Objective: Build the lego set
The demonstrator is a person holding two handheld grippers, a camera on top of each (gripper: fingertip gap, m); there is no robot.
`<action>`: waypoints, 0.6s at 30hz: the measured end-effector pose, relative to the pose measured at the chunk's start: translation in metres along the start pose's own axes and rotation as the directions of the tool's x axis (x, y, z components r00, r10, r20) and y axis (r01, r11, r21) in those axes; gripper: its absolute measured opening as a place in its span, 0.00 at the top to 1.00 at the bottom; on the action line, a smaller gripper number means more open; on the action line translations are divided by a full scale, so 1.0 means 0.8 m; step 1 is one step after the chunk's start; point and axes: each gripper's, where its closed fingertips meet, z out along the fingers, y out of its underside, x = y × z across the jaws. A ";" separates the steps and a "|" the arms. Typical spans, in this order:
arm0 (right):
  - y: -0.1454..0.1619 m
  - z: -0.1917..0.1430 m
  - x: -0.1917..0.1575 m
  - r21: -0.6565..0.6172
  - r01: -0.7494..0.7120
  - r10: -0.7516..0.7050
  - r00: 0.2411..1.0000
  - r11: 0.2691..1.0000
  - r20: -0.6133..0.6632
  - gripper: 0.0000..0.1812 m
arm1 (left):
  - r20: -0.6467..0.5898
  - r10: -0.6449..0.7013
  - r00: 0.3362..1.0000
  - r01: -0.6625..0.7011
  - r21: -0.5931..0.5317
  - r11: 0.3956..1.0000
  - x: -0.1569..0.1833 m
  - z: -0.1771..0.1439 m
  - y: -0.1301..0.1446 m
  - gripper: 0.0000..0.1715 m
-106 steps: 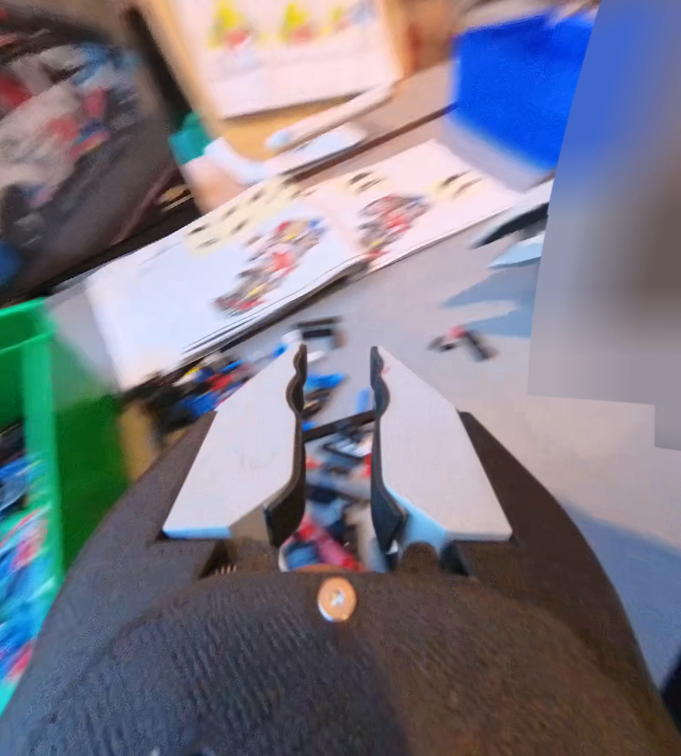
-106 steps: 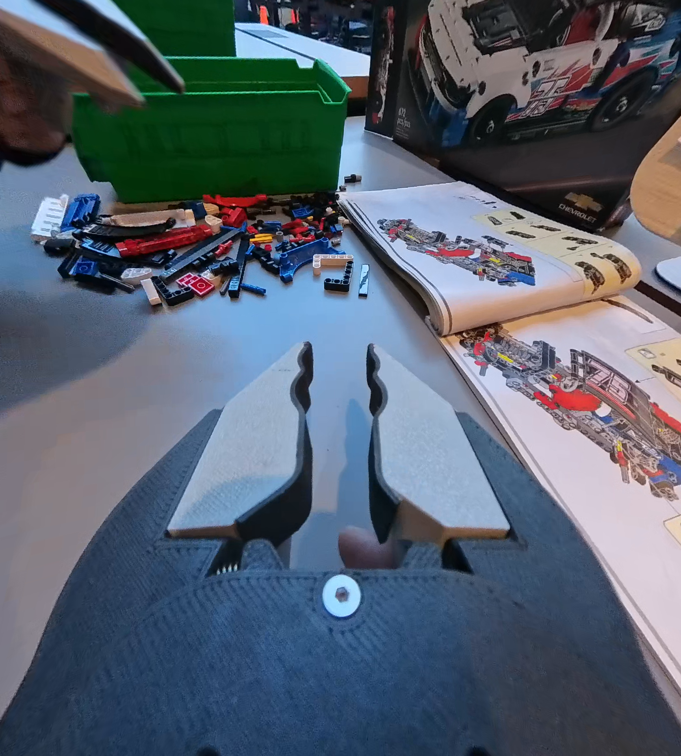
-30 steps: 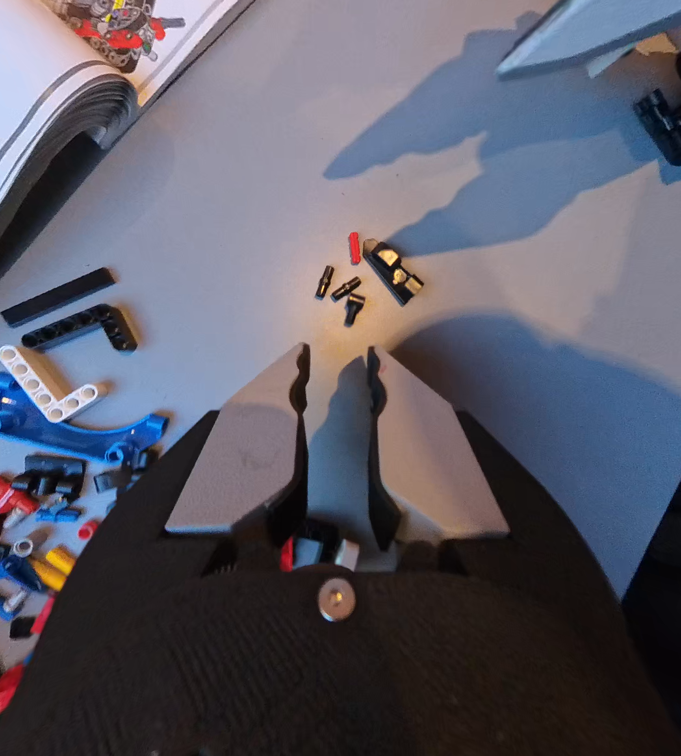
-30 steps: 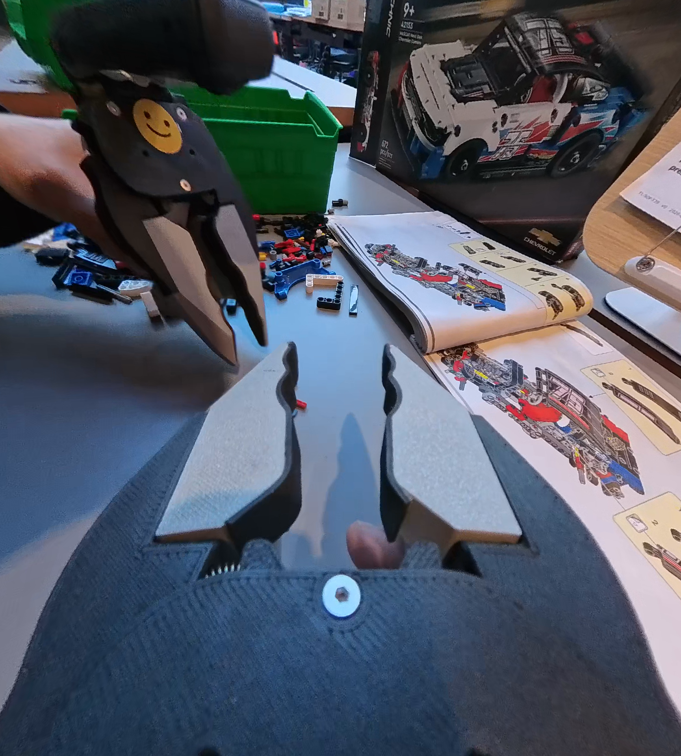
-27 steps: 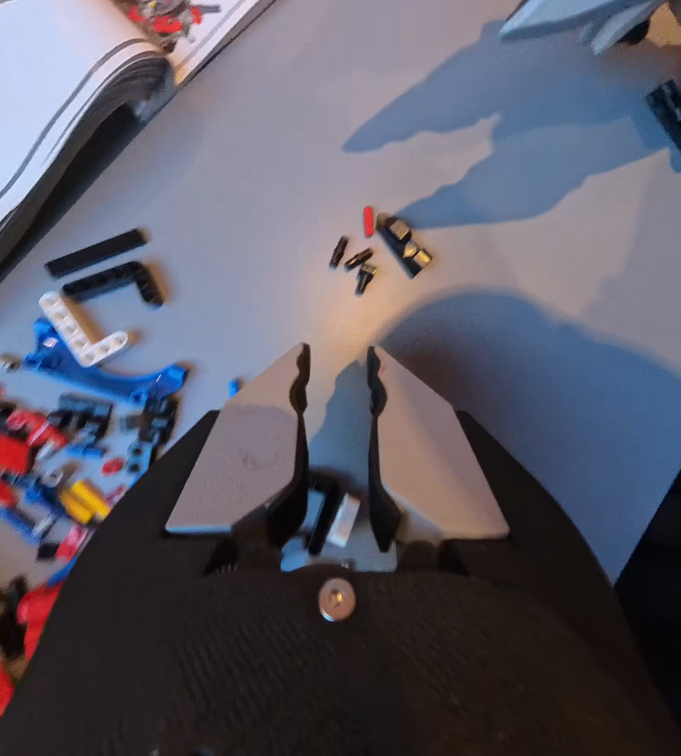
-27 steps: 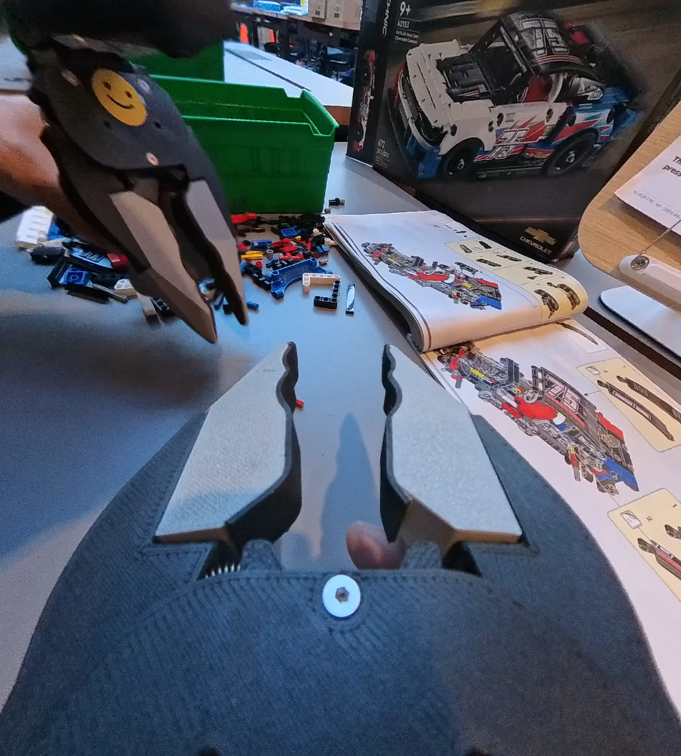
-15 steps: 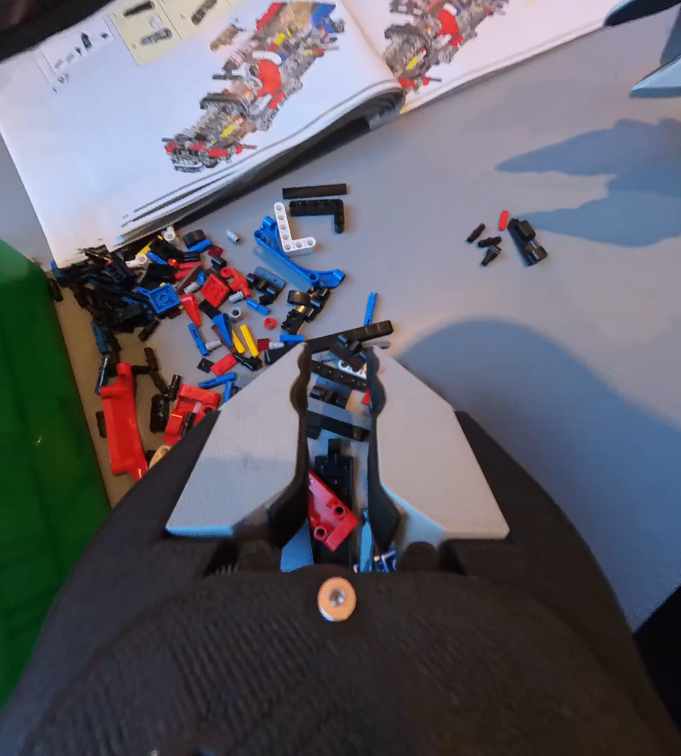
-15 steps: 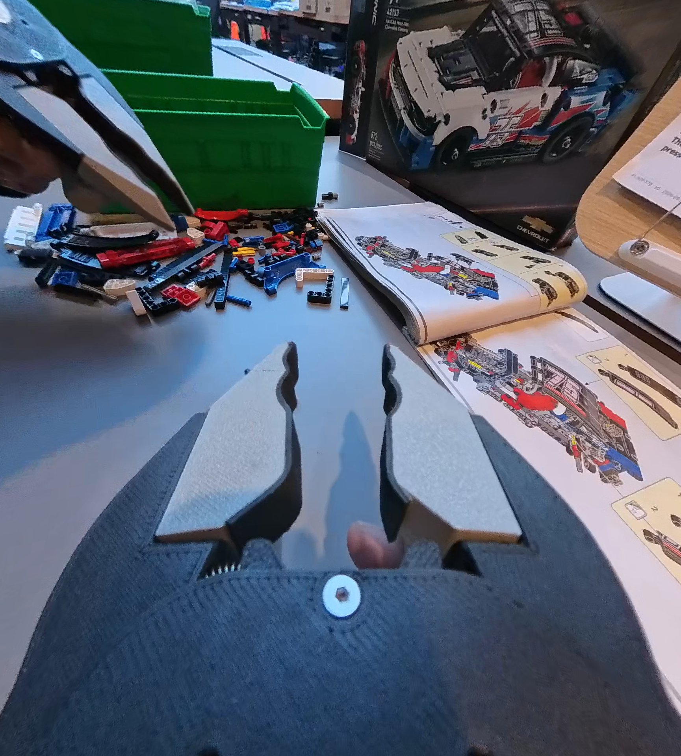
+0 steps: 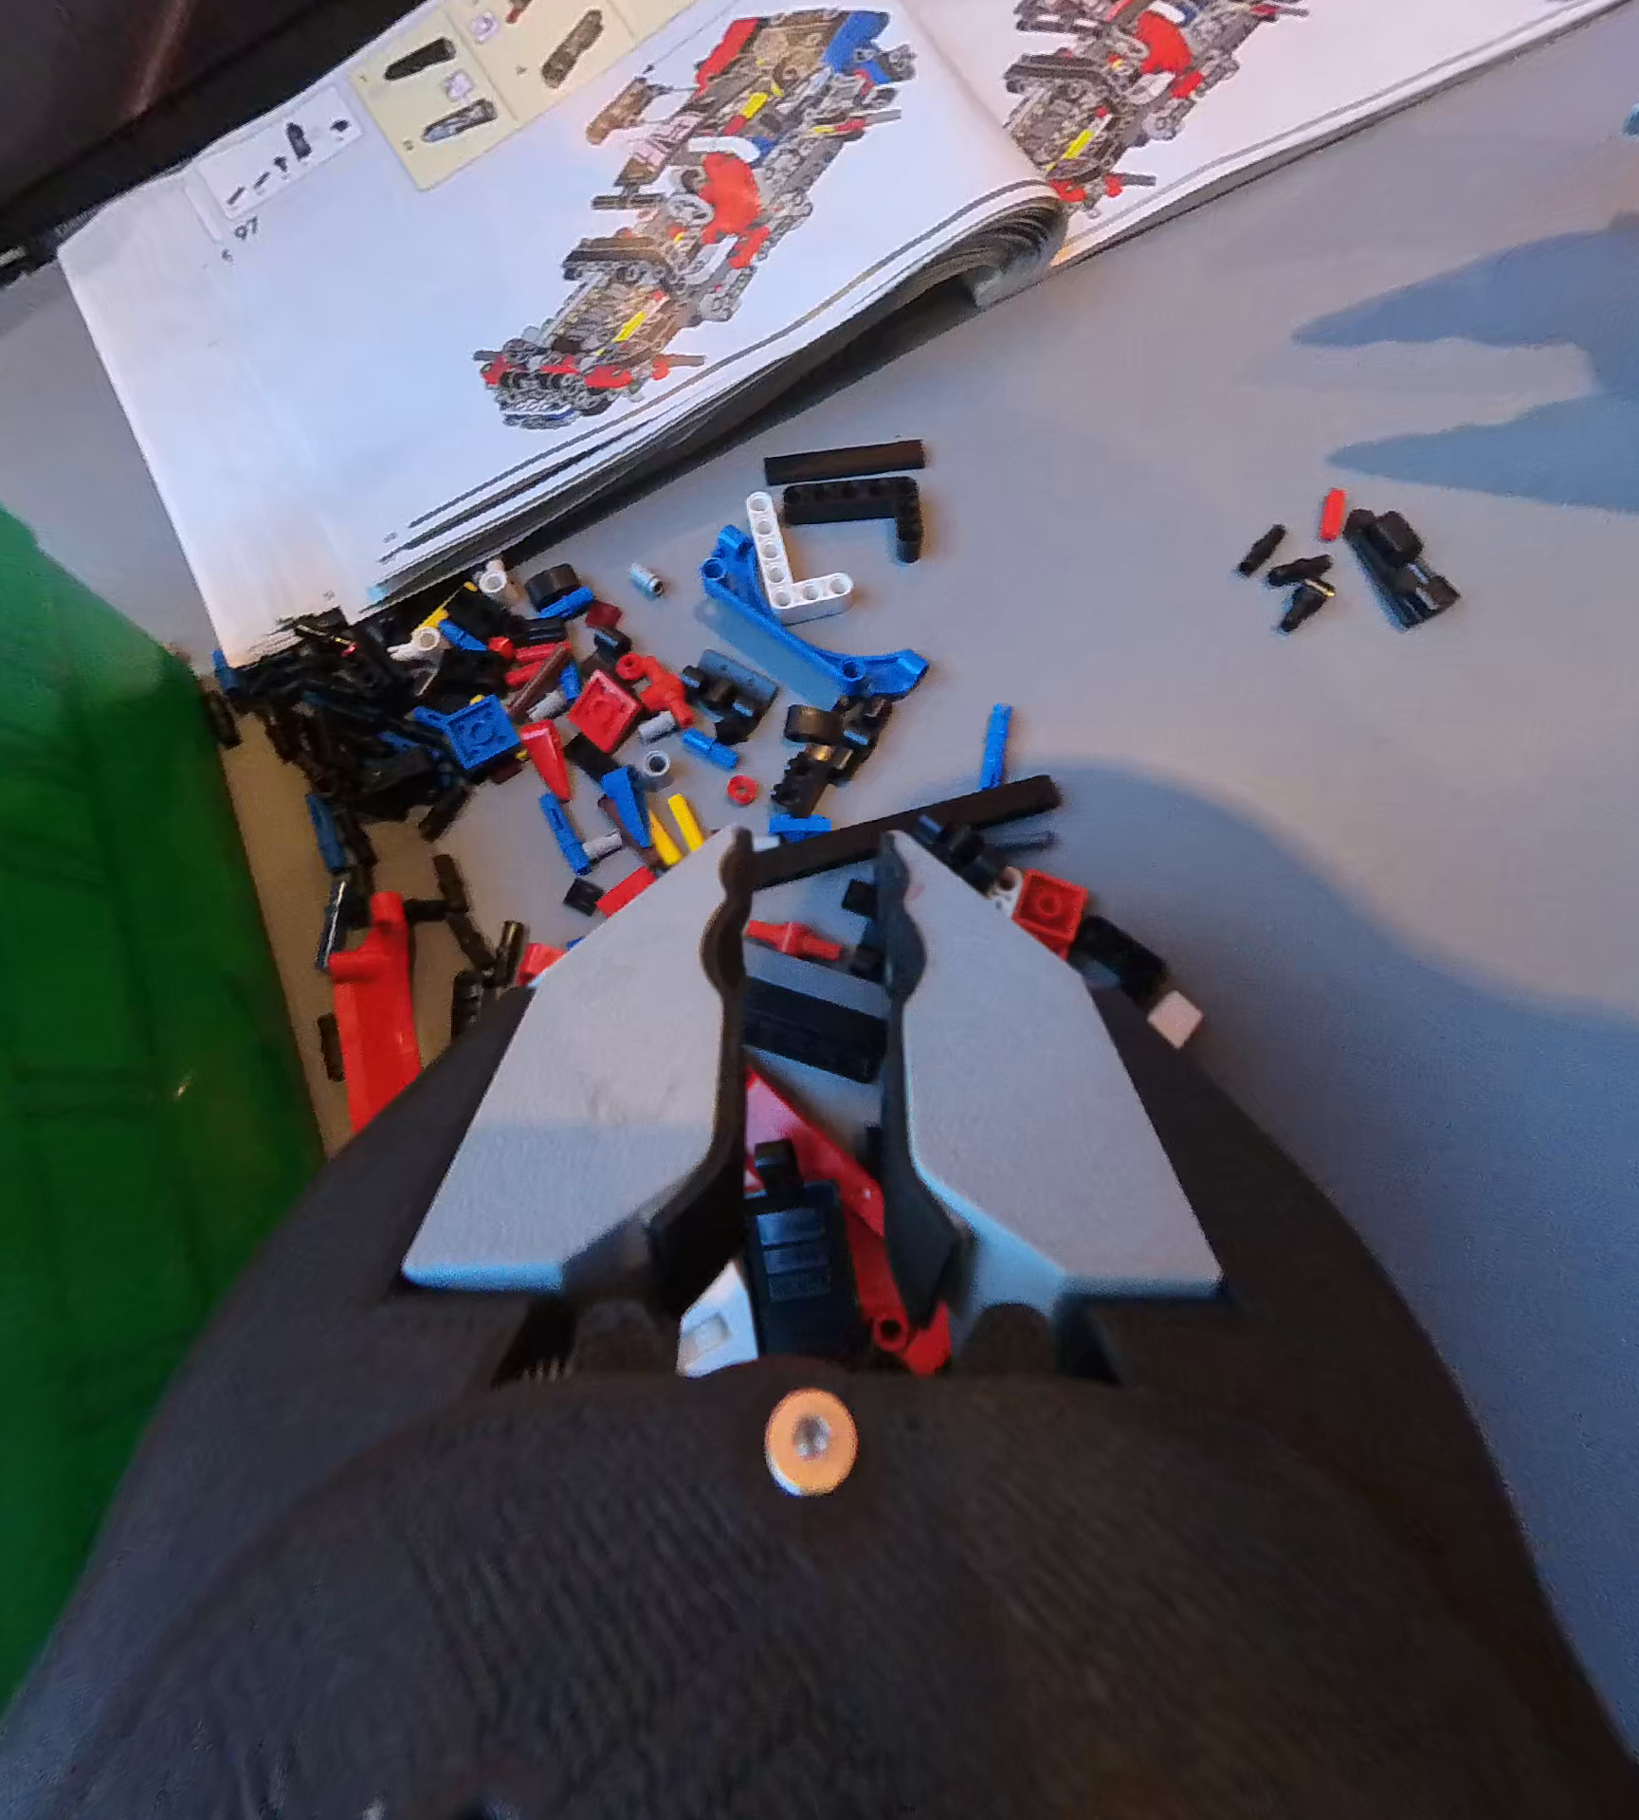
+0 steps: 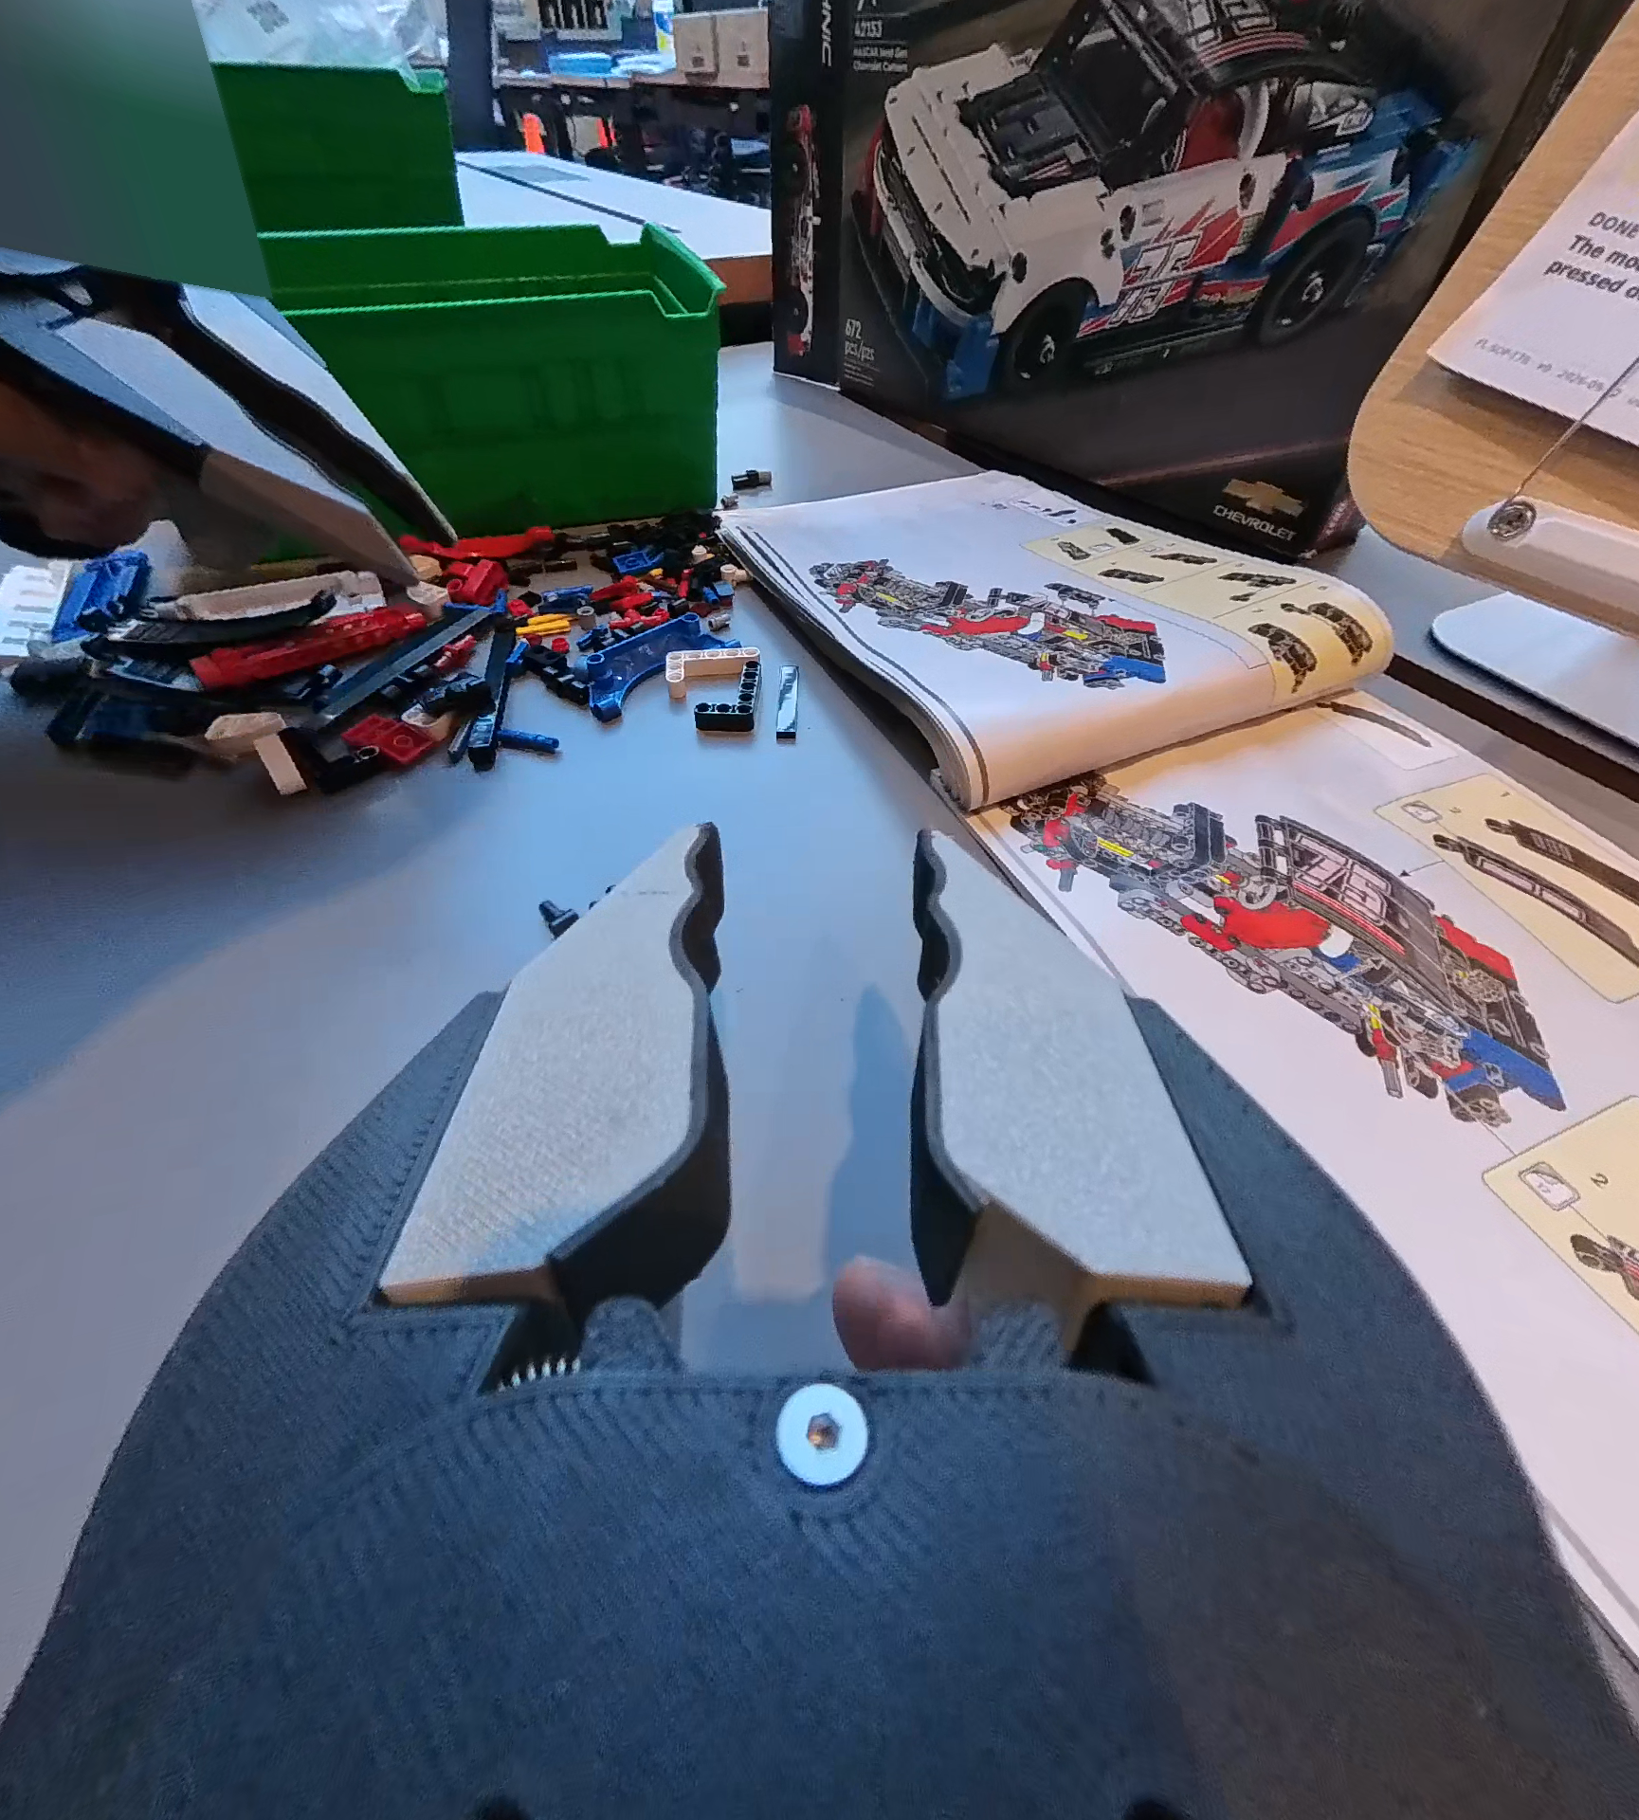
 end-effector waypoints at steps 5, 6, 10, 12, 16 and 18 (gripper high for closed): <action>0.001 0.001 0.001 -0.005 -0.017 0.018 1.000 1.000 0.008 0.81 | 0.035 -0.034 0.999 0.034 0.005 0.999 -0.017 -0.002 0.004 0.87; 0.001 0.001 0.001 -0.005 -0.019 0.019 1.000 1.000 0.009 0.81 | 0.058 -0.047 0.997 0.047 0.004 0.999 -0.023 -0.004 0.005 0.88; 0.000 0.001 0.001 -0.002 -0.022 0.022 1.000 1.000 0.011 0.81 | 0.180 -0.139 0.974 0.137 0.024 0.990 -0.053 -0.013 0.009 0.89; 0.001 0.001 0.001 -0.004 -0.024 0.024 1.000 1.000 0.011 0.81 | 0.234 -0.186 0.954 0.185 0.028 0.982 -0.068 -0.016 0.013 0.88; 0.000 0.000 0.002 -0.002 -0.023 0.023 1.000 1.000 0.006 0.81 | 0.231 -0.263 0.937 0.254 0.067 0.965 -0.073 -0.018 0.008 0.87; 0.000 0.000 0.002 -0.001 -0.021 0.021 1.000 1.000 0.003 0.81 | 0.237 -0.272 0.933 0.260 0.083 0.962 -0.075 -0.020 0.001 0.87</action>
